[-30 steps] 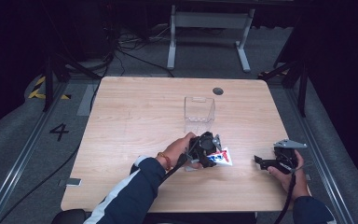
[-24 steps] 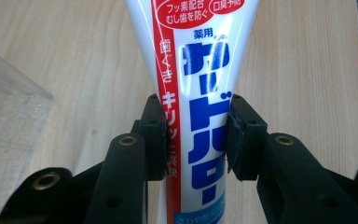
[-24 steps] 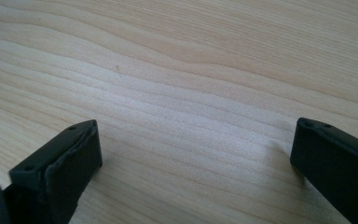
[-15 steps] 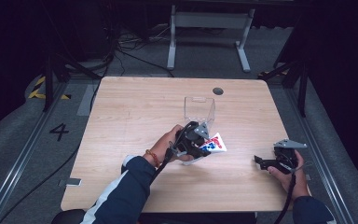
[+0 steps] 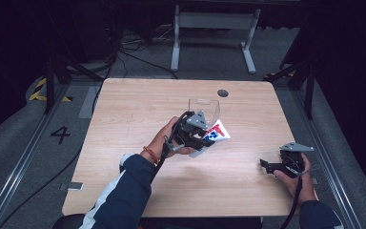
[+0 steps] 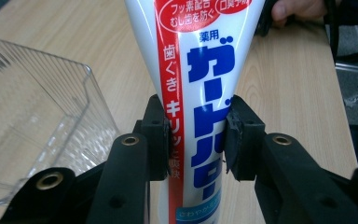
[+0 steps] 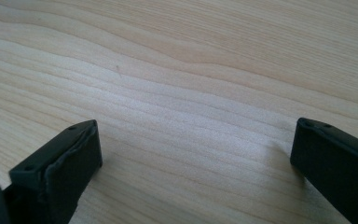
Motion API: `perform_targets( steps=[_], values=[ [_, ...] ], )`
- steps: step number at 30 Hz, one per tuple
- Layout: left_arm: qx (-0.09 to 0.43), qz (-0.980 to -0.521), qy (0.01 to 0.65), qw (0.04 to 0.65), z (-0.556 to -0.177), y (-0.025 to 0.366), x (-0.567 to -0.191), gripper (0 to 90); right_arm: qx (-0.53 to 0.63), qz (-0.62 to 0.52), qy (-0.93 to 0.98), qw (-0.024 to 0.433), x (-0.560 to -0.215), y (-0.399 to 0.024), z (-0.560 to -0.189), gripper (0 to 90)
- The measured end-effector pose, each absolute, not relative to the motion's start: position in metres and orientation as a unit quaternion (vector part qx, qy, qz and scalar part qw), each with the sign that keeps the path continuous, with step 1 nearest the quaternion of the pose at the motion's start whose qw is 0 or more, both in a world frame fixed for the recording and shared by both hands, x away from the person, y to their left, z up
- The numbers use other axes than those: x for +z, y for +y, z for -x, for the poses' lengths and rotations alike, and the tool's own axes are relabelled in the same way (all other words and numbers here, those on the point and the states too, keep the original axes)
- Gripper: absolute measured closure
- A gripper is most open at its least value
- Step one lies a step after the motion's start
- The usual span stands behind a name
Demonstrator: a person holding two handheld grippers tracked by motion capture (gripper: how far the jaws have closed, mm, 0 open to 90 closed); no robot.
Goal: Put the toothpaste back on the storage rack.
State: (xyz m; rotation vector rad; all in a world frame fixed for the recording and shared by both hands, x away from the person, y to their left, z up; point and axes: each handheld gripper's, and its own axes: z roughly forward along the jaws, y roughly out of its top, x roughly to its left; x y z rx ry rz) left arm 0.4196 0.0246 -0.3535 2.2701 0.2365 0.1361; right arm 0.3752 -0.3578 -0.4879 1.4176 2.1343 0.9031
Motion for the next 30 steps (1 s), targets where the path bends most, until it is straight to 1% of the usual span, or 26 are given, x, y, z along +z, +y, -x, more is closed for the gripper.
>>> perform_targets(
  steps=[11,17,22,30],
  values=[
    [0.089,-0.879,0.115,0.455,-0.444,0.035,-0.321,66.1,0.325,-0.509,0.768,0.211,-0.488,-0.358,-0.375,1.9],
    [0.104,-0.868,0.131,0.467,-0.458,0.033,-0.316,66.1,0.325,-0.508,0.769,0.21,-0.488,-0.358,-0.375,1.9],
    [0.108,-0.85,0.152,0.492,-0.47,0.032,-0.315,66.1,0.325,-0.508,0.769,0.21,-0.488,-0.358,-0.375,1.9],
    [0.123,-0.836,0.17,0.508,-0.486,0.032,-0.315,66.1,0.326,-0.505,0.771,0.21,-0.488,-0.358,-0.375,1.9]
  ],
)
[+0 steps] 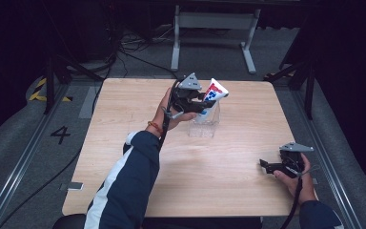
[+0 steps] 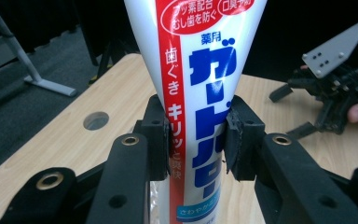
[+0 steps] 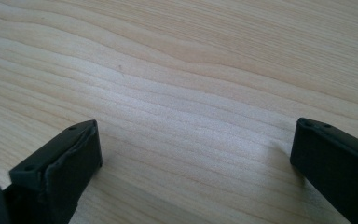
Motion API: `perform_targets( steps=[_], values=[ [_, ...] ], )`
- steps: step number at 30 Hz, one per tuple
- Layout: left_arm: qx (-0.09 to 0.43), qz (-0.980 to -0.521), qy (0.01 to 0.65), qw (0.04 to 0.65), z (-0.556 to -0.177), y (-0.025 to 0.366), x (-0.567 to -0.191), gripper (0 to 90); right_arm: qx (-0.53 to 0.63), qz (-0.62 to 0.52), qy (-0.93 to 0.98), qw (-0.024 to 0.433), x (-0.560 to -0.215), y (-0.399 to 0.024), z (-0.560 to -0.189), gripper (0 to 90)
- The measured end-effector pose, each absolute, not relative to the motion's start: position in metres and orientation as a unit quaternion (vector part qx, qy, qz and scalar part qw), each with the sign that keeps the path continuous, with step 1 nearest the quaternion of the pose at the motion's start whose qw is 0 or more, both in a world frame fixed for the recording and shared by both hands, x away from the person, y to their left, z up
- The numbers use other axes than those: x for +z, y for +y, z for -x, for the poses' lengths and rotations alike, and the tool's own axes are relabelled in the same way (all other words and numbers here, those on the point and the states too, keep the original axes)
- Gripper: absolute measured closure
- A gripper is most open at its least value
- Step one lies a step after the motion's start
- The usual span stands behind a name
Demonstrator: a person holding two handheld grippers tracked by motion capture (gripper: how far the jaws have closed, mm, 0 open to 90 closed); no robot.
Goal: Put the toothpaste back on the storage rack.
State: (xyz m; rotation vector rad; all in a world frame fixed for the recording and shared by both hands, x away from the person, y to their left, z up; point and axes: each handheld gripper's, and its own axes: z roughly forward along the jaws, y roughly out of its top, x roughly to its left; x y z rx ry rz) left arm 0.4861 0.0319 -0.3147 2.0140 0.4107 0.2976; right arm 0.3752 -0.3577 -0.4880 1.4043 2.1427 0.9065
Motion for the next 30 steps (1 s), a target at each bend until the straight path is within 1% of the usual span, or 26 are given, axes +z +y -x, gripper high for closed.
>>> perform_targets(
  steps=[8,9,11,18,23,30],
  values=[
    [0.131,-0.827,0.189,0.514,-0.501,0.033,-0.325,66.1,0.326,-0.504,0.772,0.21,-0.488,-0.358,-0.375,1.9],
    [0.126,-0.825,0.193,0.515,-0.502,0.033,-0.326,66.1,0.326,-0.504,0.772,0.21,-0.488,-0.358,-0.375,1.9],
    [0.135,-0.826,0.193,0.513,-0.504,0.033,-0.327,66.1,0.326,-0.504,0.772,0.21,-0.488,-0.358,-0.375,1.9],
    [0.145,-0.82,0.198,0.516,-0.513,0.033,-0.333,66.0,0.327,-0.503,0.772,0.21,-0.488,-0.357,-0.375,1.9],
    [0.147,-0.813,0.207,0.525,-0.517,0.035,-0.339,66.0,0.327,-0.503,0.772,0.21,-0.488,-0.358,-0.375,1.9],
    [0.147,-0.815,0.21,0.519,-0.519,0.034,-0.346,65.9,0.327,-0.503,0.772,0.21,-0.488,-0.358,-0.375,1.9]
  ],
)
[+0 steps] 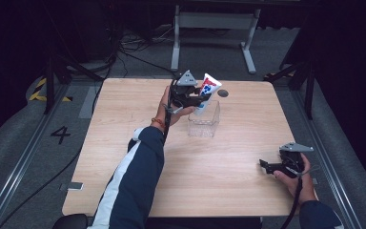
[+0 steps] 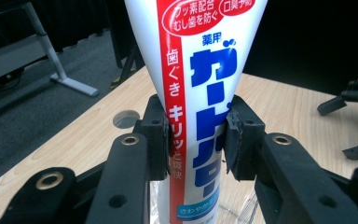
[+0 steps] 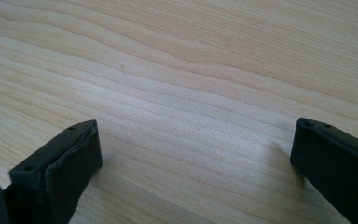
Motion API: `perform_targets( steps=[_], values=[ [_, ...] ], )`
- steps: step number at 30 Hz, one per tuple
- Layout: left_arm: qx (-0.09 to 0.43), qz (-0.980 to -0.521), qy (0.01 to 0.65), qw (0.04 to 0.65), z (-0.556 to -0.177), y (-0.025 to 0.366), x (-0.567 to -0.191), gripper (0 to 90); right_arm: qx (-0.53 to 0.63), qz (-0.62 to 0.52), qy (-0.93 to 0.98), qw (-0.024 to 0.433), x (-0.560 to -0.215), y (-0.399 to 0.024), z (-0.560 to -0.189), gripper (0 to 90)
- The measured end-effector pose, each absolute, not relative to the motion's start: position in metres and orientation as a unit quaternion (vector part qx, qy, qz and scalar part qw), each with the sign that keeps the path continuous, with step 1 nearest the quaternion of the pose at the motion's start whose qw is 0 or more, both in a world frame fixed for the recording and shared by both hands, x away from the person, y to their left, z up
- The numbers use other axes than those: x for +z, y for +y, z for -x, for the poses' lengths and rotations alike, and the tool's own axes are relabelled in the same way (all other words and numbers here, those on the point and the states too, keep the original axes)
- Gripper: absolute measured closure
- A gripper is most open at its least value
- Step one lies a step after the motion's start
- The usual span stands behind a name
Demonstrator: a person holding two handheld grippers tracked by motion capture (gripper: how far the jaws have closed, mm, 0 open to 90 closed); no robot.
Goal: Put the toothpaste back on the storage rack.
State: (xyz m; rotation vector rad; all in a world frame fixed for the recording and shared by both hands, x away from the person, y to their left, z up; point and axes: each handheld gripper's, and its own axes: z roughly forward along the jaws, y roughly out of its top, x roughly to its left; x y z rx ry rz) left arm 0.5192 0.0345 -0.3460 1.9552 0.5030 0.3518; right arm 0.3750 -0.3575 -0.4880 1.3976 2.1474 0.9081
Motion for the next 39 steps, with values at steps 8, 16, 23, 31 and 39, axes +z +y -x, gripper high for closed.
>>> perform_targets(
  steps=[8,16,23,31,39],
  values=[
    [0.151,-0.816,0.212,0.516,-0.524,0.033,-0.359,65.9,0.327,-0.502,0.773,0.209,-0.488,-0.357,-0.375,1.9],
    [0.157,-0.815,0.226,0.51,-0.528,0.036,-0.373,65.7,0.328,-0.501,0.773,0.208,-0.488,-0.357,-0.375,1.9],
    [0.154,-0.815,0.236,0.507,-0.527,0.038,-0.384,65.5,0.328,-0.501,0.773,0.208,-0.488,-0.357,-0.375,1.9],
    [0.153,-0.818,0.238,0.5,-0.524,0.037,-0.391,64.8,0.328,-0.501,0.774,0.208,-0.488,-0.357,-0.375,1.9],
    [0.164,-0.832,0.24,0.472,-0.521,0.033,-0.395,64.3,0.328,-0.5,0.774,0.208,-0.488,-0.357,-0.375,1.9]
  ],
)
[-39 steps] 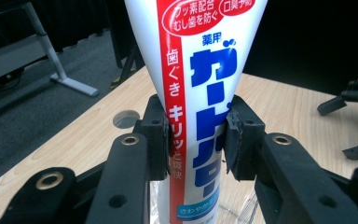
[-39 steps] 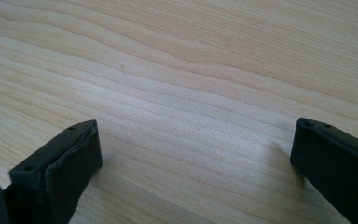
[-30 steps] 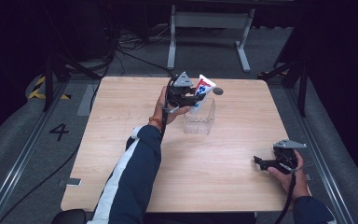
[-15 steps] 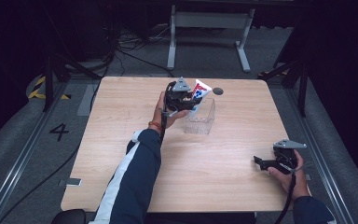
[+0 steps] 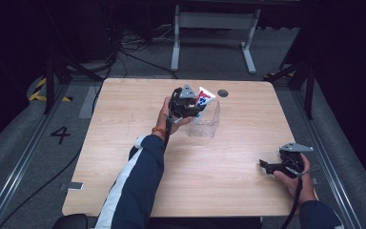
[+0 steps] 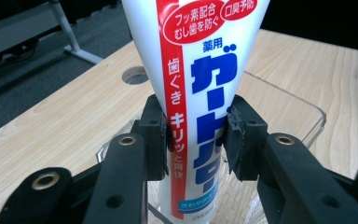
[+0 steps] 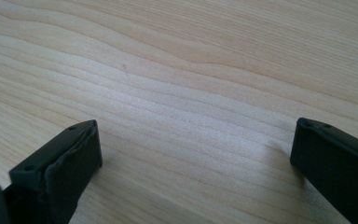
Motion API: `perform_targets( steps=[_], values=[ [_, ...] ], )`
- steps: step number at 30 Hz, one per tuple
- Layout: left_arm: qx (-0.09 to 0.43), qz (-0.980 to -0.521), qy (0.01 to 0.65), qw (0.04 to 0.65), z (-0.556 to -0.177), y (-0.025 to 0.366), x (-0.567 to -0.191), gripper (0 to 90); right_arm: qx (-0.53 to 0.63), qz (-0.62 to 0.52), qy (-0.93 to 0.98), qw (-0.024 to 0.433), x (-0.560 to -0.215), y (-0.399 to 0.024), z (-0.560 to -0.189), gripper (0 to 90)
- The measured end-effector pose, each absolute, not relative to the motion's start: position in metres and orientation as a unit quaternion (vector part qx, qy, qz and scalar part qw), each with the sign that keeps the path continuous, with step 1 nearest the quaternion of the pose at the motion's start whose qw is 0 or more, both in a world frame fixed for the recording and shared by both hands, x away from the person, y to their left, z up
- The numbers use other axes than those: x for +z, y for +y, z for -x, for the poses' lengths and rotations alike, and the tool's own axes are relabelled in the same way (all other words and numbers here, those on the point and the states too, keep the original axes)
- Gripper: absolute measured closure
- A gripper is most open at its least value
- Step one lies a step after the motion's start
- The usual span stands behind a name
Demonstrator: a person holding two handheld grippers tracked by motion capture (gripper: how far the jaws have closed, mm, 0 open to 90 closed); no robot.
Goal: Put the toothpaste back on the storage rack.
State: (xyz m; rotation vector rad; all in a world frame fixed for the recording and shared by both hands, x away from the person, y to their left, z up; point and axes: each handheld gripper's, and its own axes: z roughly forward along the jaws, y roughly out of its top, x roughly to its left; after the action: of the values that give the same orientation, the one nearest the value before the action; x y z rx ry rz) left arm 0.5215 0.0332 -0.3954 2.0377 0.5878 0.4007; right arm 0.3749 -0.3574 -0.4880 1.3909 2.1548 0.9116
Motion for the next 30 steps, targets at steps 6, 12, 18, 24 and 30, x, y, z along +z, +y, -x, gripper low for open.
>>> perform_targets(
  steps=[6,12,18,24,30],
  values=[
    [0.165,-0.841,0.238,0.457,-0.521,0.031,-0.396,63.7,0.328,-0.5,0.774,0.208,-0.488,-0.357,-0.375,1.9],
    [0.158,-0.855,0.24,0.432,-0.521,0.025,-0.401,63.0,0.328,-0.499,0.775,0.208,-0.488,-0.357,-0.375,1.9],
    [0.156,-0.859,0.246,0.422,-0.522,0.023,-0.404,62.1,0.328,-0.499,0.775,0.208,-0.488,-0.357,-0.375,1.9],
    [0.155,-0.86,0.244,0.42,-0.521,0.02,-0.405,60.9,0.328,-0.499,0.775,0.208,-0.488,-0.357,-0.375,1.9],
    [0.154,-0.861,0.245,0.419,-0.521,0.02,-0.405,59.8,0.328,-0.499,0.775,0.208,-0.488,-0.357,-0.375,1.9]
  ],
)
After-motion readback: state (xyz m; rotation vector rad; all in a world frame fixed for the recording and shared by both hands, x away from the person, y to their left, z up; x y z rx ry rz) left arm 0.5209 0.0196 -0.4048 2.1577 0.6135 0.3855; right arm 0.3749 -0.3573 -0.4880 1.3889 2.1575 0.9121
